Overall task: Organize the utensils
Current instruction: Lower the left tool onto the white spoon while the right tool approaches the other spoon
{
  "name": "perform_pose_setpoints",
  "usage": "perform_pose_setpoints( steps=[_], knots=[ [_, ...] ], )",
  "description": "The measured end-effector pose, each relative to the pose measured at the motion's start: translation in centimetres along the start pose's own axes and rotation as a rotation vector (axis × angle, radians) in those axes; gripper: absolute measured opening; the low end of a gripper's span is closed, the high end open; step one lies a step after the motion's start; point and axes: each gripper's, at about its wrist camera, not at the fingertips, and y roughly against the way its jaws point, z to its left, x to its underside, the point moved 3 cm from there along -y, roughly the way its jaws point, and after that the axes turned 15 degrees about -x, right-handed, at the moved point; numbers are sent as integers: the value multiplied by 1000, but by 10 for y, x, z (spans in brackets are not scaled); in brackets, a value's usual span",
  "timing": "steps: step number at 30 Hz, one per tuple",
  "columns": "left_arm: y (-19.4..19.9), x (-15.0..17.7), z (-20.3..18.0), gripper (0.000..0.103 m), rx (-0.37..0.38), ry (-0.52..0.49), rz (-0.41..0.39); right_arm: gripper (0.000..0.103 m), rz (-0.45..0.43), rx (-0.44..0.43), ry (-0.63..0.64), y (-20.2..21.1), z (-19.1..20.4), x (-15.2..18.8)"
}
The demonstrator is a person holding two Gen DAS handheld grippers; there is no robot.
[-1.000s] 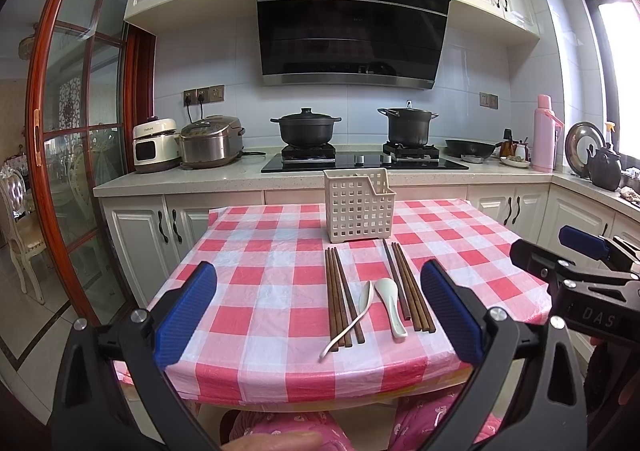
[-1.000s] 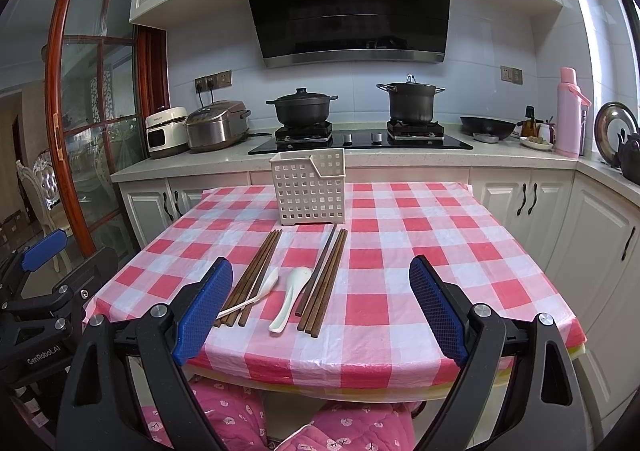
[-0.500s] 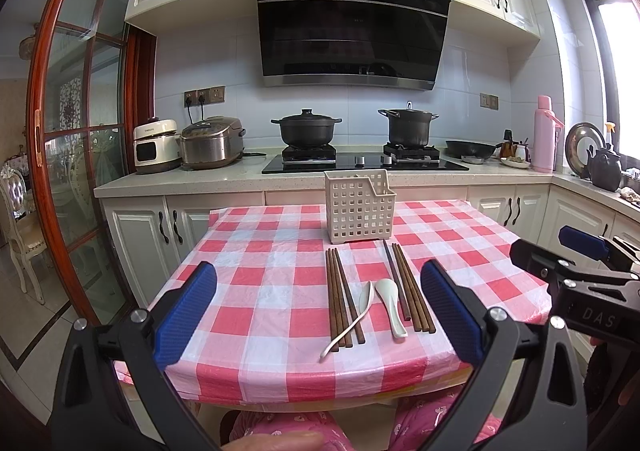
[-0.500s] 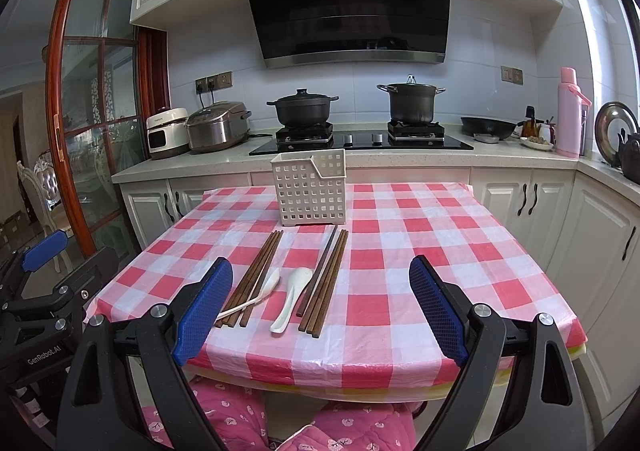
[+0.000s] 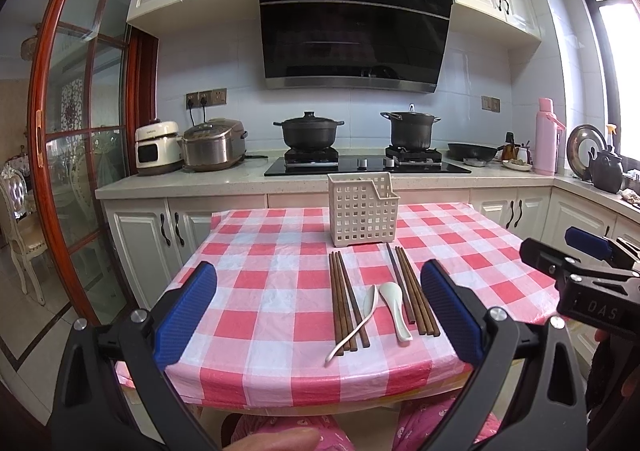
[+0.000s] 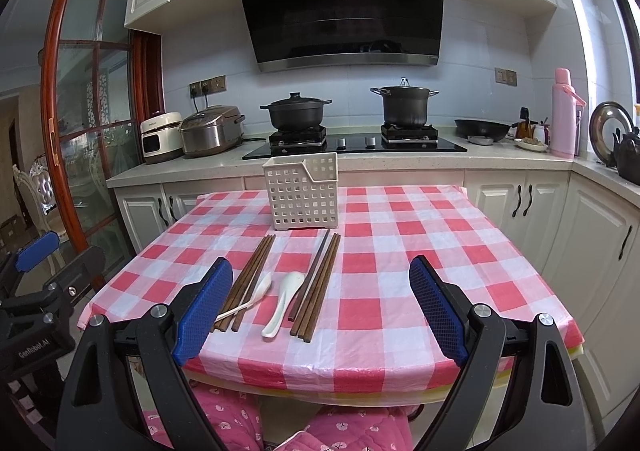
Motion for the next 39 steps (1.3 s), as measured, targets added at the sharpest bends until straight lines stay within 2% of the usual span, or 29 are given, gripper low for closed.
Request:
perform_pose_setpoints(
  steps=[10,12,16,19,25,32,35,39],
  knots=[
    [-52,18,5,98,-60,-3,104,85,37,18,-54,-46,-29,2],
    [-71,23,2,98,-27,-13,162,85,48,18,-62,-58,-34,2],
    [-99,33,-1,98,-17,-8,226,85,82,12,-62,-79,-37,4],
    [-117,39,-6,98,-28,-16,240,84,117,9,-56,-93,-37,9],
    [-144,49,-17,98,2,-29,246,85,146,10,-81,-113,-44,17],
    [-173,58,-54,98,95,-136,334,84,156,-5,-119,-127,-59,23],
    [-184,56,-71,87,107,-187,341,84,162,-5,-118,-131,-64,26],
    [-202,52,-90,71,138,-206,378,85,162,-8,-119,-136,-74,25]
  ],
)
